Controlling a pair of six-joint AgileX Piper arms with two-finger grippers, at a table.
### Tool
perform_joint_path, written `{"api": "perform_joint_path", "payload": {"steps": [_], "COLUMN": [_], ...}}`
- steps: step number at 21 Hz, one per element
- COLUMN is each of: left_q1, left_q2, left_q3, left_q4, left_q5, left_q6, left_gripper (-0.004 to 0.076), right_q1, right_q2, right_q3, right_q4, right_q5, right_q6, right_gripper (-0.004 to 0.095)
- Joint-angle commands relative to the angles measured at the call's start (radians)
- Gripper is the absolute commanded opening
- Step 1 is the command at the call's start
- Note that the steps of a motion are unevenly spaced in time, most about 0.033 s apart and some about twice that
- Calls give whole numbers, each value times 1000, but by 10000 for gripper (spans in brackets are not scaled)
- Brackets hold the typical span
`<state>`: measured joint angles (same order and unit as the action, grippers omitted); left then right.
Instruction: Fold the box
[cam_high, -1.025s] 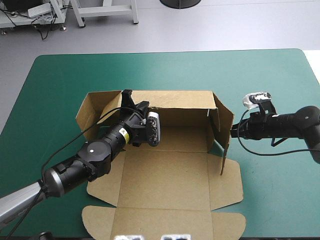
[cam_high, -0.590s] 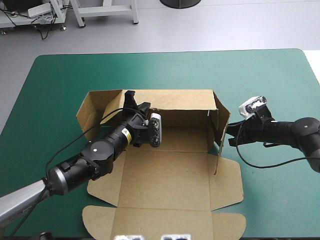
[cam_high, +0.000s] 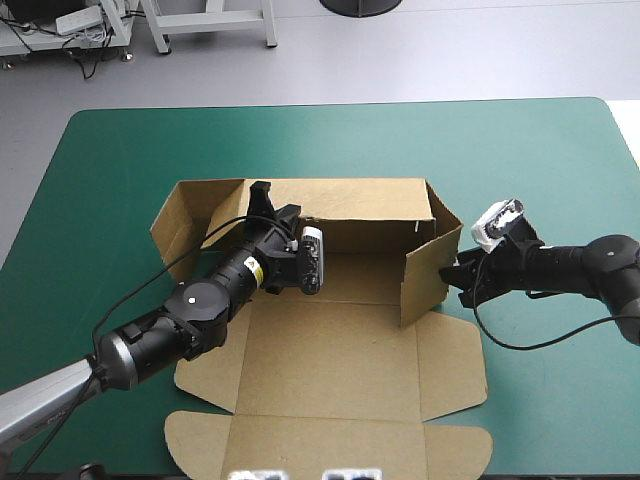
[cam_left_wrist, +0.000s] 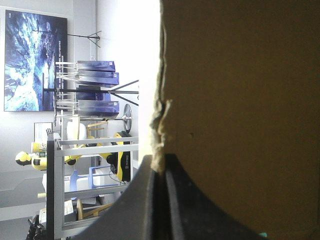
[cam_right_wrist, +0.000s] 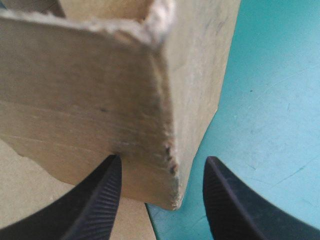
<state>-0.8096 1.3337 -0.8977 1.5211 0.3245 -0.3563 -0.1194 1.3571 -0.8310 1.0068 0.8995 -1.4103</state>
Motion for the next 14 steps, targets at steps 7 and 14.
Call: {"api": "perform_joint_path", "payload": {"steps": [7, 14], "left_q1": [-3, -3], "left_q2": [-25, -25], "left_q3": [-27, -27], "left_q4": [17, 17], "left_q5": [-14, -30], "left_q6": [-8, -8], "left_gripper": [-10, -10], "right_q1": [126, 135], "right_q2": [-23, -23], "right_q3": [-23, -23], "right_q4": [224, 351], "right_q5": [-140, -229], "right_q6": [-112, -120], "right_gripper": [564, 245]}}
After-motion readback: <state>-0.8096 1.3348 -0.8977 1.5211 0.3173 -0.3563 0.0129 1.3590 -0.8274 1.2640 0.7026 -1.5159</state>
